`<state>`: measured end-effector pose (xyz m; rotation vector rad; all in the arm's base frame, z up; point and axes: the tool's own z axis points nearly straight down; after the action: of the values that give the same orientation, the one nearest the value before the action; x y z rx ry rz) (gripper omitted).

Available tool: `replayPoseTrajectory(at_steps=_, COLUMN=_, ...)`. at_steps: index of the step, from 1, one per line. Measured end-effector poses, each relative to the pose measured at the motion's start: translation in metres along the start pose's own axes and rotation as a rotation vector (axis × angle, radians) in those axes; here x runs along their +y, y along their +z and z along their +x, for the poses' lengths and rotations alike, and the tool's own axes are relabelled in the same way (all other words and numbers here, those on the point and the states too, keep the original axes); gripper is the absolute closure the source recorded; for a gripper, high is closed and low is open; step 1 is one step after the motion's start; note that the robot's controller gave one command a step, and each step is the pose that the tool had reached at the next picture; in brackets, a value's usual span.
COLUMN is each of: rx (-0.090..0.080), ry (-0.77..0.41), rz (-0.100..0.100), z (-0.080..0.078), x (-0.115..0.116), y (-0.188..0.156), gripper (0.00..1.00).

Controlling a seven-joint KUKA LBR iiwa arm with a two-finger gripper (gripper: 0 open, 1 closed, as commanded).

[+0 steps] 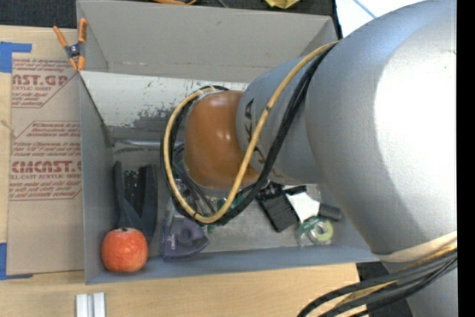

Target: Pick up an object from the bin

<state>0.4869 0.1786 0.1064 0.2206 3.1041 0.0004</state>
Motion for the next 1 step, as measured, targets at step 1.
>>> replayPoseTrajectory(at_steps=1, rx=-0.002, ry=-0.001, rz=-0.002, z=-0.0009, x=0.0008, y=-0.0172, gripper=1.00)
